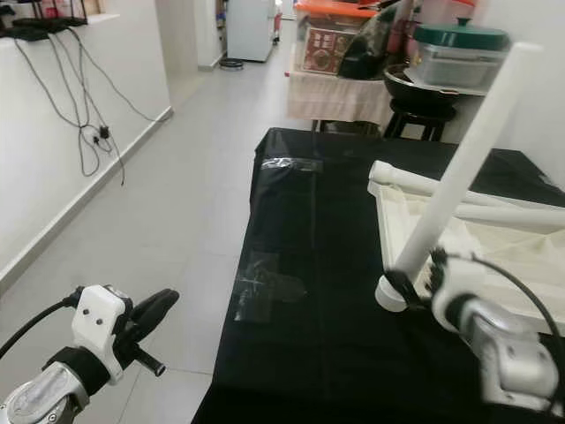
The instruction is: Building children table
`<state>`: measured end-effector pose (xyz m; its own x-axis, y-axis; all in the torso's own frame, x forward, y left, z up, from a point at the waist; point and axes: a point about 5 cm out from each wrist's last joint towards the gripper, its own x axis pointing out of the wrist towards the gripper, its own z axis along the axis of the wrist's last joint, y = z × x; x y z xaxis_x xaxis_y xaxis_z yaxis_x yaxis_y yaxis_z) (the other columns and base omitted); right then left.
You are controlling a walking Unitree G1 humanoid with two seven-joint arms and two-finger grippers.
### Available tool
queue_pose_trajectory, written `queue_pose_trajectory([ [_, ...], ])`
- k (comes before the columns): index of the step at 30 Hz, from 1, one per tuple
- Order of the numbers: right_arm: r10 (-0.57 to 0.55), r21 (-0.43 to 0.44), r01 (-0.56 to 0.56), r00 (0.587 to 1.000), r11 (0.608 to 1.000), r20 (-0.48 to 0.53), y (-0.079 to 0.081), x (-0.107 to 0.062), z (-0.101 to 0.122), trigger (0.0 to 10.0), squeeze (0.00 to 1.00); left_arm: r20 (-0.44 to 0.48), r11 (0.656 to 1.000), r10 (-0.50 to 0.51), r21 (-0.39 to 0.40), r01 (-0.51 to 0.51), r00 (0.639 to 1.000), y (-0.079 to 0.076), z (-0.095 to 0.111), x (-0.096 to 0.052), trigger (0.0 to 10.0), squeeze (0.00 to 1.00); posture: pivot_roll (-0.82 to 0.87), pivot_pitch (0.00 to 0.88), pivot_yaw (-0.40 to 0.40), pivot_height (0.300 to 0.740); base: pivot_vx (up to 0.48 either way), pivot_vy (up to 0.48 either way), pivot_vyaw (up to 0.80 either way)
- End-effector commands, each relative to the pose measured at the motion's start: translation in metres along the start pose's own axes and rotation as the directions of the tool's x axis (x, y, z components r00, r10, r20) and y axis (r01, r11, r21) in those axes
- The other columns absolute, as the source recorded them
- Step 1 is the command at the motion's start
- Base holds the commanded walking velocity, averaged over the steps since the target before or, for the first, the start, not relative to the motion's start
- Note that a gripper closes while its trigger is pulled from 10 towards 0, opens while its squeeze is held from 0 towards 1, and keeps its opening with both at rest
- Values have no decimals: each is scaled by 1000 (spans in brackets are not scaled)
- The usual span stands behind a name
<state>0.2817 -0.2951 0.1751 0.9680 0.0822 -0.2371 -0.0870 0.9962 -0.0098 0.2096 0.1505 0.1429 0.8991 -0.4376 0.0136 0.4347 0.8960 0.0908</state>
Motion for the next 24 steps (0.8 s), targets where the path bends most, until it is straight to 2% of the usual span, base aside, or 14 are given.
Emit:
queue_pose_trajectory([
  [1, 11, 9, -11, 999, 1000, 52, 9, 5, 7, 10000, 0, -11, 1000, -10, -1, 10, 1000, 0, -2, -1, 10000, 0, -60, 0, -60, 740, 0, 0, 0],
  [4, 40, 27, -43, 994, 999, 102, 22, 14, 15, 10000, 0, -10, 1000, -11, -1, 11, 1000, 0, -2, -1, 10000, 0, -57, 0, -62, 740, 0, 0, 0],
  [5, 40, 27, -43, 994, 999, 102, 22, 14, 15, 10000, 0, -10, 1000, -11, -1, 11, 1000, 0, -2, -1, 10000, 0, -57, 0, -62, 740, 0, 0, 0],
  [8, 183, 59, -193, 972, 979, 150, 66, 31, 20, 10000, 0, -7, 1000, -11, -1, 11, 1000, -1, -1, 0, 10000, 0, -54, 0, -65, 740, 0, 0, 0],
  [9, 183, 59, -193, 972, 979, 150, 66, 31, 20, 10000, 0, -7, 1000, -11, -1, 11, 1000, -1, -1, 0, 10000, 0, -54, 0, -65, 740, 0, 0, 0],
  [11, 268, 54, -279, 950, 959, 160, 90, 36, 19, 10000, 0, -5, 1000, -11, -2, 11, 1000, -1, -1, 0, 10000, 0, -53, 0, -65, 740, 0, 0, 0],
  [12, 268, 54, -279, 950, 959, 160, 90, 36, 19, 10000, 0, -5, 1000, -11, -2, 11, 1000, -1, -1, 0, 10000, 0, -53, 0, -65, 740, 0, 0, 0],
  [13, 428, 39, -441, 886, 897, 178, 131, 36, 20, 10000, 0, -5, 1000, -11, -2, 11, 1000, -1, -1, 1, 10000, 0, -49, 0, -66, 740, 0, 0, 0],
  [14, 428, 39, -441, 886, 897, 178, 131, 36, 20, 10000, 0, -5, 1000, -11, -2, 11, 1000, -1, -1, 1, 10000, 0, -49, 0, -66, 740, 0, 0, 0],
  [15, 481, 33, -494, 857, 869, 184, 145, 35, 21, 10000, 0, -4, 1000, -11, -1, 11, 1000, -1, -1, 1, 10000, 0, -49, 0, -66, 740, 0, 0, 0],
  [16, 481, 33, -494, 857, 869, 184, 145, 35, 21, 10000, 0, -4, 1000, -11, -1, 11, 1000, -1, -1, 1, 10000, 0, -49, 0, -66, 740, 0, 0, 0],
  [18, 584, 6, -593, 793, 805, 173, 175, 31, 20, 10000, 0, -4, 1000, -12, -2, 12, 1000, -2, -1, 1, 10000, 0, -45, 0, -66, 740, 0, 0, 0],
  [20, 644, -10, -651, 749, 759, 159, 192, 26, 17, 10000, 0, -3, 1000, -13, -3, 13, 1000, -2, -1, 1, 10000, 0, -43, 0, -67, 740, 0, 0, 0],
  [24, 684, -26, -687, 717, 726, 134, 201, 22, 12, 10000, 0, -2, 1000, -12, -4, 12, 1000, -2, -1, 1, 10000, 0, -41, 3, -67, 740, 0, 0, 0],
])
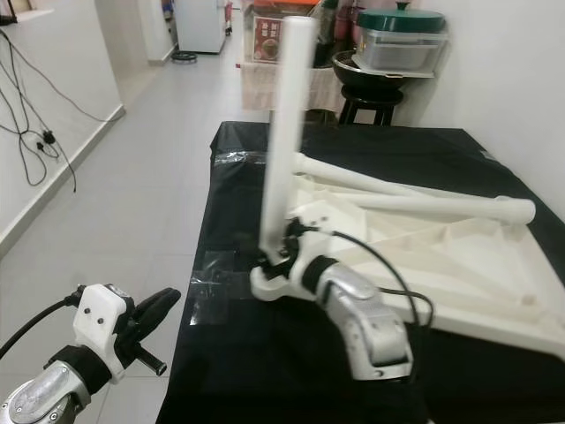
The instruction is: Building children table
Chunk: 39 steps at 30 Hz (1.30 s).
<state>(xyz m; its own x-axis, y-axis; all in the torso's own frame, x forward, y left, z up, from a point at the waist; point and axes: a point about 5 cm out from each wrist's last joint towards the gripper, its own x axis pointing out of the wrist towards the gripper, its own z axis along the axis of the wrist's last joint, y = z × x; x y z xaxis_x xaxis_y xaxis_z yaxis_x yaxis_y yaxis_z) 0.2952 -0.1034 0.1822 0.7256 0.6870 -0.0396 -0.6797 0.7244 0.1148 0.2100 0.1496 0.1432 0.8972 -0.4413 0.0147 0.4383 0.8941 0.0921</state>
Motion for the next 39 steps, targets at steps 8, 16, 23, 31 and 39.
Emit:
queue_pose_trajectory([
  [8, 100, -5, -101, 992, 995, -74, 12, -7, -14, 10000, 0, -3, 1000, -7, -8, 7, 1000, -2, -1, 0, 10000, 0, -45, 5, -65, 740, 0, 0, 0],
  [16, 35, -22, -37, 994, 999, -105, -5, -22, -20, 10000, 0, -9, 1000, -9, -4, 9, 1000, -1, -1, 0, 10000, 0, -45, 5, -60, 740, 0, 0, 0],
  [23, -111, 23, 113, 990, 993, -84, -30, -73, -29, 10000, 0, 5, 992, 120, 31, -120, 993, 10, 3, -1, 10000, 0, -51, 11, -55, 740, 0, 0, 0],
  [31, -4, 104, 14, 995, 994, -95, -3, -110, -44, 10000, 0, -1, 973, 226, 39, -226, 974, 18, 4, -5, 10000, 0, -64, 21, -44, 740, 0, 234, 0],
  [39, 224, 141, -201, 960, 969, -168, 13, -140, -50, 10000, 0, -8, 976, 215, 30, -215, 977, 18, 2, -4, 10000, 0, -69, 20, -38, 740, 0, 473, 0],
])
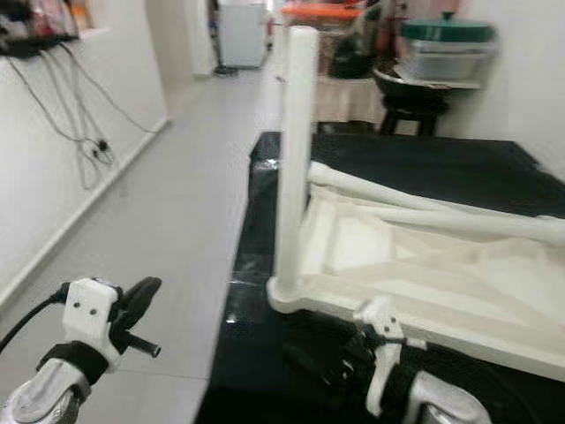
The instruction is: Building children table
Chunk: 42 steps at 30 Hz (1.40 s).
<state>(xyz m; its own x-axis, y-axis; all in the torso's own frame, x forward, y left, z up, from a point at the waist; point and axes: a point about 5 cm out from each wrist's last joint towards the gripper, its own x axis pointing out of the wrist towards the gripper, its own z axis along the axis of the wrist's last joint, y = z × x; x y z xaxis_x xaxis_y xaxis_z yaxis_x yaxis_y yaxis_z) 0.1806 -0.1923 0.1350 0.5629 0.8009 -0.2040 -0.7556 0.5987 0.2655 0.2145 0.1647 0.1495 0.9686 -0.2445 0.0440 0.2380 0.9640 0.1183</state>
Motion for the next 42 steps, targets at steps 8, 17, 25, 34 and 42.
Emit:
queue_pose_trajectory([
  [8, -85, -110, 86, 996, 990, 22, -11, 10, 12, 10000, 0, -21, 1000, 13, -4, -13, 1000, 1, -4, -1, 10000, 0, -64, 12, -48, 740, 0, 476, 0],
  [17, -159, -68, 176, 966, 982, 206, -9, 46, 35, 10000, 0, -16, 1000, 11, 0, -11, 1000, -1, -3, 1, 10000, 0, -55, 3, -54, 740, 0, 476, 0],
  [25, -363, -44, 388, 891, 920, 274, -22, 66, 35, 10000, 0, 14, 994, 66, -85, -64, 998, -1, 0, 6, 10000, 0, -69, 0, -73, 740, 0, 117, 0],
  [34, -403, 0, 423, 865, 906, 299, -25, 69, 37, 10000, 0, 27, 995, 49, -85, -47, 998, -4, 2, 12, 10000, 0, -89, 3, -59, 740, 30, 0, 0],
  [42, -402, 35, 413, 857, 910, 322, -26, 72, 38, 10000, 0, 29, 995, 23, -95, -20, 999, -5, 3, 15, 10000, 0, -88, 8, -59, 740, 292, 0, 0],
])
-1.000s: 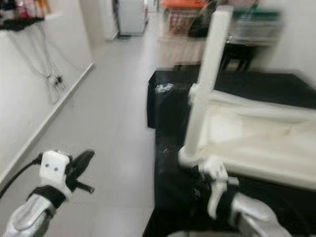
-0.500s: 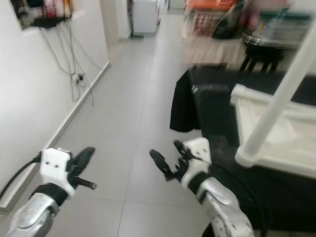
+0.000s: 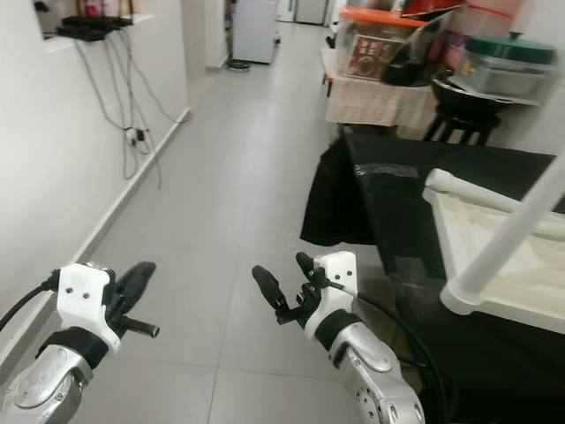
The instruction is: Building children table
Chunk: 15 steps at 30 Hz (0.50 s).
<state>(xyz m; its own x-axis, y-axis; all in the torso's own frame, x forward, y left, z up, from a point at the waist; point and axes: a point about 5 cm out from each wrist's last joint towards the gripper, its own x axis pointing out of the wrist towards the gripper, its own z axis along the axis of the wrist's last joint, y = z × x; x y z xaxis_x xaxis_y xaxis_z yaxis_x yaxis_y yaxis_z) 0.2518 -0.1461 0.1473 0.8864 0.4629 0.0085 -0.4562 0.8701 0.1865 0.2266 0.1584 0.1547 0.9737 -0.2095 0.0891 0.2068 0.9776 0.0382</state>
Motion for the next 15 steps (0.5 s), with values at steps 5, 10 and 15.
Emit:
queue_pose_trajectory([
  [5, -10, 15, 10, 1000, 1000, 20, -4, 1, 3, 10000, 0, -15, 1000, -22, -21, 22, 1000, -2, -3, 2, 10000, 0, -87, 12, -60, 740, 299, 0, 0],
  [10, -7, 25, 6, 1000, 1000, 27, -4, 1, 4, 10000, 0, -17, 999, -33, -26, 33, 999, -3, -3, 2, 10000, 0, -86, 16, -59, 740, 297, 0, 0],
  [15, -5, 29, 4, 1000, 1000, 29, -4, 1, 4, 10000, 0, -17, 999, -37, -27, 36, 999, -2, -3, 2, 10000, 0, -87, 18, -59, 740, 294, 0, 0],
])
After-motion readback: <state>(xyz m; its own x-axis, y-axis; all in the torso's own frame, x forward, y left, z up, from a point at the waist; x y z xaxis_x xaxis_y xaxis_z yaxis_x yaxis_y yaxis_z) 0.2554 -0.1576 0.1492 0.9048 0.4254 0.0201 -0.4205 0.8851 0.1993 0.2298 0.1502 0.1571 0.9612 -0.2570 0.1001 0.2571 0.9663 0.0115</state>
